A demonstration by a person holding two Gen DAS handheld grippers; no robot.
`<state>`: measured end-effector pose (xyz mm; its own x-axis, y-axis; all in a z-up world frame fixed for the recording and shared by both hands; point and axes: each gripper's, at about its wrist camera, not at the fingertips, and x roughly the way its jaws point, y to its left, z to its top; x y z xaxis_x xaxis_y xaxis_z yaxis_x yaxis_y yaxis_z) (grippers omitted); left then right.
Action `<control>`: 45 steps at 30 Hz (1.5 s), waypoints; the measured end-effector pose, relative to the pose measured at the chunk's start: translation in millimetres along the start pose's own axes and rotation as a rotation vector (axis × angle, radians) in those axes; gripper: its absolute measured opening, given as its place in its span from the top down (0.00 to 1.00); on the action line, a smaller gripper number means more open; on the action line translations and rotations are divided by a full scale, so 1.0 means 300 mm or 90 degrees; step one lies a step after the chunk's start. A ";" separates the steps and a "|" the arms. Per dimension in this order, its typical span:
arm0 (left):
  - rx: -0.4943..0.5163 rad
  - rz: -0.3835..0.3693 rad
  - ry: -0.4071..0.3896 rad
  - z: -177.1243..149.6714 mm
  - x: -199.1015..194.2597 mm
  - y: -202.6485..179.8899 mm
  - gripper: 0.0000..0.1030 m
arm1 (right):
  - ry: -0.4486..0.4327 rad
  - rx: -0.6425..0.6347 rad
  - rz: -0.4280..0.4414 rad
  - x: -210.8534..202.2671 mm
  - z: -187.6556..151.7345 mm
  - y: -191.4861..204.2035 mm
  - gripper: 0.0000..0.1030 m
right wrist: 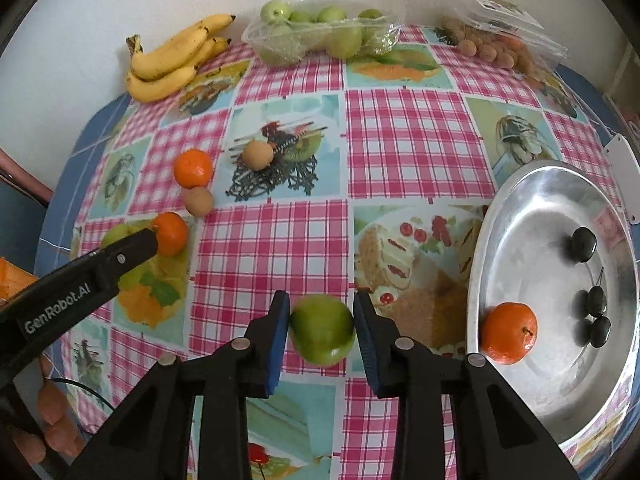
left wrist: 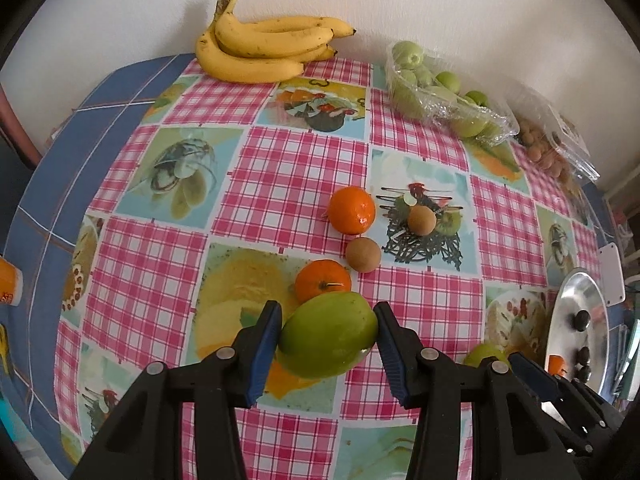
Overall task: Organize fruits
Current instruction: 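Grasp the green mango with the left gripper while the right gripper grasps a green apple, then lift and carry the green mango and green apple over the steel bowl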
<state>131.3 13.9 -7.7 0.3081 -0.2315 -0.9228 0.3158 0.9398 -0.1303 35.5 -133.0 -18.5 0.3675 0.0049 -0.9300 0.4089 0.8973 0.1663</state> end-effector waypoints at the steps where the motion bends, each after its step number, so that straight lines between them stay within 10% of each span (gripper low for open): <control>1: 0.000 0.000 -0.002 0.001 -0.002 0.000 0.51 | -0.003 0.002 0.003 0.000 -0.002 0.001 0.78; 2: 0.000 0.000 -0.004 0.001 -0.009 -0.001 0.51 | -0.010 0.004 0.008 -0.012 0.000 -0.001 0.97; 13: 0.002 0.003 -0.003 0.001 -0.021 -0.008 0.51 | -0.011 0.031 0.031 -0.020 0.023 -0.020 0.96; 19: -0.010 0.001 0.013 -0.004 0.007 0.003 0.51 | -0.011 0.037 0.042 -0.007 0.027 -0.002 0.64; 45: -0.035 0.004 0.036 -0.006 0.064 0.033 0.51 | 0.022 -0.004 0.059 0.099 0.027 0.111 0.63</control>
<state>138.8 19.2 -27.5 0.2591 -0.2120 -0.9423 0.2635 0.9541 -0.1422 66.8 -106.6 -37.9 0.3742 0.1034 -0.9216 0.3697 0.8947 0.2506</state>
